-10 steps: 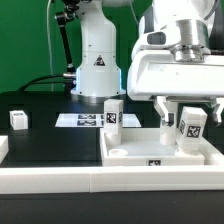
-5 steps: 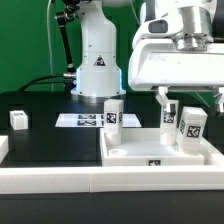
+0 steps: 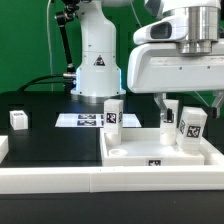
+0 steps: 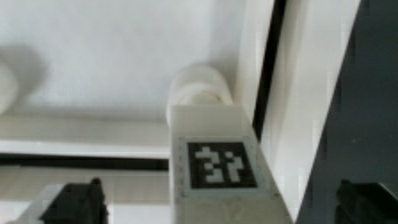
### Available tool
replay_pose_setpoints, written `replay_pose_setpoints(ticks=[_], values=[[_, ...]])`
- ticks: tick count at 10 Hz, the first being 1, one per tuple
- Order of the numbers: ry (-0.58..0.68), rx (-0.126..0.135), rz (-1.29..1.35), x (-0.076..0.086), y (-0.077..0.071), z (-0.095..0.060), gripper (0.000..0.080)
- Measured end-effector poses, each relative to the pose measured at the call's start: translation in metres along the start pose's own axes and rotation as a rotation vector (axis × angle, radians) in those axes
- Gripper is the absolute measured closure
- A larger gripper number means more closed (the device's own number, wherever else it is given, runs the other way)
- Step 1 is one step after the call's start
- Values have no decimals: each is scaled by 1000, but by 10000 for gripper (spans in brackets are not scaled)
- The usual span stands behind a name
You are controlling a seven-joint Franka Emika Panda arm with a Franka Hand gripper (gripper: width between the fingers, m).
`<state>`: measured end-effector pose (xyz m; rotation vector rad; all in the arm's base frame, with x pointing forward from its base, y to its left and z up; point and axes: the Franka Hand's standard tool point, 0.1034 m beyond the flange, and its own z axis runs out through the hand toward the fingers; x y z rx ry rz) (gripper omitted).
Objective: Assemble square table
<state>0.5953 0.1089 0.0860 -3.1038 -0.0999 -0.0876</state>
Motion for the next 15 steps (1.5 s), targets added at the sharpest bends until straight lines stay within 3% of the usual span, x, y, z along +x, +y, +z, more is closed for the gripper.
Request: replay_pose_setpoints(ticks=[7,8,9,10,12,15], values=[[-22,3,25,10,3,-1,160],[-22,3,26,10,3,-1,320],[-22,3,39,10,3,-1,320],[-22,3,53,10,3,-1,502],[-22,4,71,10,3,-1,511],[-16,2,298,11,3,0,511]])
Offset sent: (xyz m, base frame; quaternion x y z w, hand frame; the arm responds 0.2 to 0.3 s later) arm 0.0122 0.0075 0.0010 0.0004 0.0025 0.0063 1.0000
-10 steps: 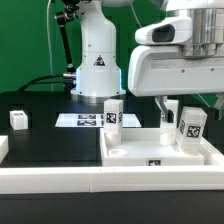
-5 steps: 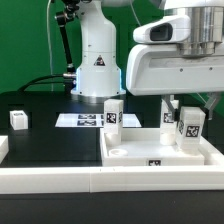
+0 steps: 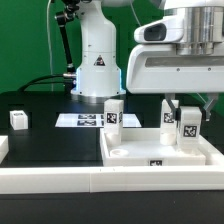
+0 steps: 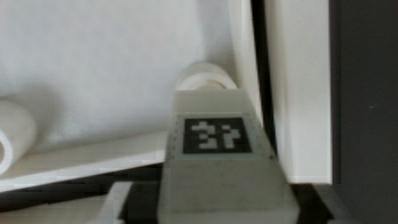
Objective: Assemble square table
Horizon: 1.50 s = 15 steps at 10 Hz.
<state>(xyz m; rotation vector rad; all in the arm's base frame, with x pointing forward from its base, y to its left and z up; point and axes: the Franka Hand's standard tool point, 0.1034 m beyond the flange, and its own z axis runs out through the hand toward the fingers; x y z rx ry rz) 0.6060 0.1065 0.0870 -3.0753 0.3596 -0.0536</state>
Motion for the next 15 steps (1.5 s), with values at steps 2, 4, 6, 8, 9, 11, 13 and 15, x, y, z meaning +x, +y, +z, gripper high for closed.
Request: replay_pose_setpoints(ticks=[2,4,6,8,9,11,13,15], values=[[44,12,228,-2,-4,0,509],[81,32,431,0,-7,0,509],[110,54,621,0,-9,0,509],[103,68,815,-1,-10,1,509],[99,75,910,-1,-12,1,509],[90,90,1082,-3,-16,1,509],[76,106,1222,-4,-19,2,509],[69,113,1266,-3,-19,2,509]])
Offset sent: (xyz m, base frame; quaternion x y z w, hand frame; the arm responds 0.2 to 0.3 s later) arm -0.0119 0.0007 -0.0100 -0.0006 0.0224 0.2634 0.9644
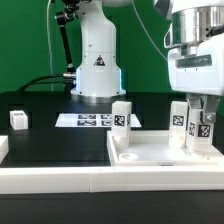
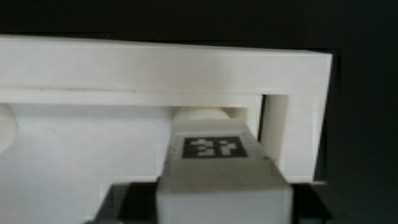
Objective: Assemble square table
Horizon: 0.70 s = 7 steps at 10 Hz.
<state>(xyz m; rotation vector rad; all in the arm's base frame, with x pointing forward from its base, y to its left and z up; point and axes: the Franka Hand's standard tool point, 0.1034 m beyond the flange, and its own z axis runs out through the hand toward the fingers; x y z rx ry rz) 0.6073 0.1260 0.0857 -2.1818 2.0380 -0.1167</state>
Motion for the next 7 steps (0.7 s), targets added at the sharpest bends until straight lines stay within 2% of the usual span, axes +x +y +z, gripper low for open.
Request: replay_pose_setpoints(ticks=[1,2,3,4,7], values=[[0,-1,-19,0,0,1,426],[1,-2,-62,0,1,1,291],[2,-5,-131,3,0,1,291],[-1,-11,-206,1,-1,0,184],[-2,-8,-438,-1,-1,0,151]])
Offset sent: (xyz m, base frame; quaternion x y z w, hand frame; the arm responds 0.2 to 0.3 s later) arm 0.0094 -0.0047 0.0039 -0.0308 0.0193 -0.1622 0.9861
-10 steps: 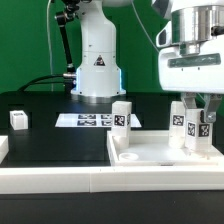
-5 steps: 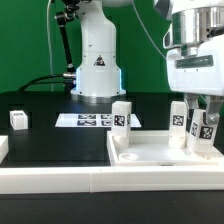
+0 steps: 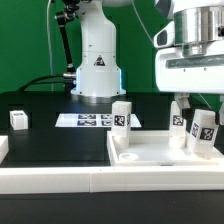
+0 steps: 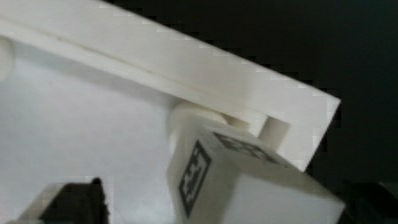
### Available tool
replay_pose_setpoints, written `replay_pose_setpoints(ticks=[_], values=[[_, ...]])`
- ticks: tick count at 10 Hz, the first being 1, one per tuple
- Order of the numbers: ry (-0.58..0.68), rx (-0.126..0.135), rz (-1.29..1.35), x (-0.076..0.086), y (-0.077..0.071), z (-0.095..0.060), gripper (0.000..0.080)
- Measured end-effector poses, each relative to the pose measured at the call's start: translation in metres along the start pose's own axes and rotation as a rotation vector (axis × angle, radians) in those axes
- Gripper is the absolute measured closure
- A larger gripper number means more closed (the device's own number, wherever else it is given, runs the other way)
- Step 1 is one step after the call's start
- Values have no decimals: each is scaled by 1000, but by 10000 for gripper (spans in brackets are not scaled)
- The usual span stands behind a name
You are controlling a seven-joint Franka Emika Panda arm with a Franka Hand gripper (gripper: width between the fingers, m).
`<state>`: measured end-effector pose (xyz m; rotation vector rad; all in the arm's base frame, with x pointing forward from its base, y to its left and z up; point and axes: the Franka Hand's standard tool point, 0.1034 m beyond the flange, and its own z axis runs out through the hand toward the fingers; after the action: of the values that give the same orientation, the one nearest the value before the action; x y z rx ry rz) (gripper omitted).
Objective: Assemble square table
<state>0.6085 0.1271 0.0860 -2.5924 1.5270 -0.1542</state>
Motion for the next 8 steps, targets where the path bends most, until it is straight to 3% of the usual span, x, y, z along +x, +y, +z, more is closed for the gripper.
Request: replay_pose_setpoints(ticks=[2,4,8], values=[[-1,-3,-150,0,0,0,150],[-7,-54,-411,1,-3,-3,150],[-13,-80,-803,13,-9,-3,150]])
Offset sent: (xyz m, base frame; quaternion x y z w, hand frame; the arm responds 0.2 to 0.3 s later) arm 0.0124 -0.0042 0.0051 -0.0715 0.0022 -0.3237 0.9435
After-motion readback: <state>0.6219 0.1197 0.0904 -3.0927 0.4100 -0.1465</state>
